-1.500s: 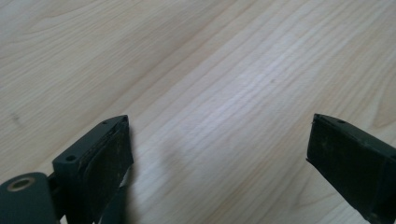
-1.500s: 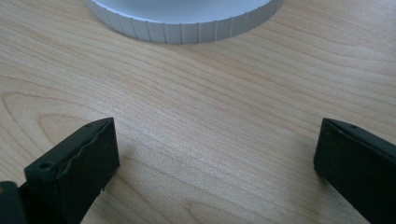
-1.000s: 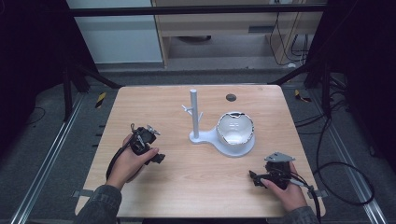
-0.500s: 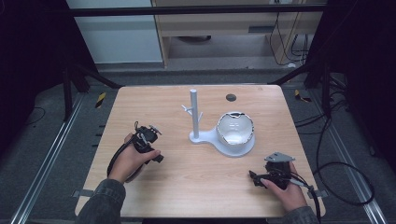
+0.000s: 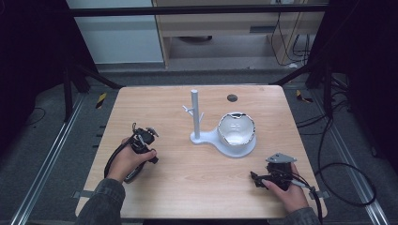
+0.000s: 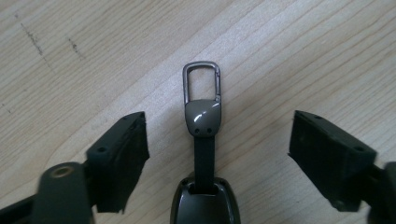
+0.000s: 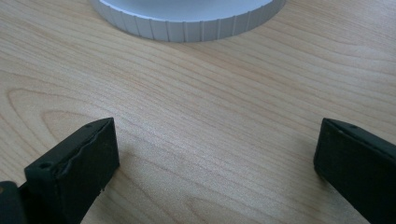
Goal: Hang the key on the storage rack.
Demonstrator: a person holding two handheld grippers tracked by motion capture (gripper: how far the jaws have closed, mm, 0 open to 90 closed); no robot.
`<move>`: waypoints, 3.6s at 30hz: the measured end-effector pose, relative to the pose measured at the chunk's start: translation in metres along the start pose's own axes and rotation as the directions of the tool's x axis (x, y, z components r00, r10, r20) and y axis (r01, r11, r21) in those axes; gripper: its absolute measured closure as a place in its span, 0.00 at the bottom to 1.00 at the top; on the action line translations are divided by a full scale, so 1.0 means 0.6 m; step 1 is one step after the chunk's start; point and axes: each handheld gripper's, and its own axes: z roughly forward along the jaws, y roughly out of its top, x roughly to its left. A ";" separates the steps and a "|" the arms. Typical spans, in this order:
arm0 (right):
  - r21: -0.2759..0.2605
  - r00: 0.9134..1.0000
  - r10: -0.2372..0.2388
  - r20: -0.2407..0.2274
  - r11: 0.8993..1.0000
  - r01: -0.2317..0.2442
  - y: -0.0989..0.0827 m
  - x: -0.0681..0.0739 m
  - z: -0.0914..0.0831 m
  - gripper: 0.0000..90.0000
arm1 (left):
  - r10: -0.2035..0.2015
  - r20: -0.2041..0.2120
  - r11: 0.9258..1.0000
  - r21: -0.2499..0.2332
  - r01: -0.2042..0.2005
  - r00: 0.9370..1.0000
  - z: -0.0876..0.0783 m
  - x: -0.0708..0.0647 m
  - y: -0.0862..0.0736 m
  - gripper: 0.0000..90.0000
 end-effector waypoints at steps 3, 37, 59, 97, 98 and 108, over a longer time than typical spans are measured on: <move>0.000 1.000 0.000 0.000 1.000 0.000 0.000 0.000 0.000 0.00 | -0.002 -0.003 1.000 0.013 0.002 1.000 0.003 0.002 -0.002 0.33; 0.000 1.000 0.000 0.000 1.000 0.000 0.000 0.000 0.000 0.01 | 0.013 0.018 0.997 0.070 -0.014 1.000 0.009 0.019 -0.011 0.79; 0.000 1.000 -0.001 0.000 1.000 0.001 0.000 0.000 0.000 0.00 | 0.029 0.028 0.998 0.061 -0.031 0.999 0.005 0.016 -0.012 0.89; 0.000 1.000 0.000 0.000 1.000 0.000 0.000 0.000 0.000 0.00 | -0.013 0.028 0.843 -0.537 0.026 1.000 -0.114 -0.012 -0.123 0.89; 0.000 1.000 0.000 0.001 1.000 0.000 0.000 0.000 0.000 0.00 | -0.009 0.025 0.840 -0.542 0.021 1.000 -0.115 -0.017 -0.121 0.89; 0.000 1.000 0.000 0.000 1.000 0.000 0.000 0.000 0.000 0.00 | 0.024 0.020 0.818 -0.575 -0.008 1.000 -0.119 -0.047 -0.096 0.89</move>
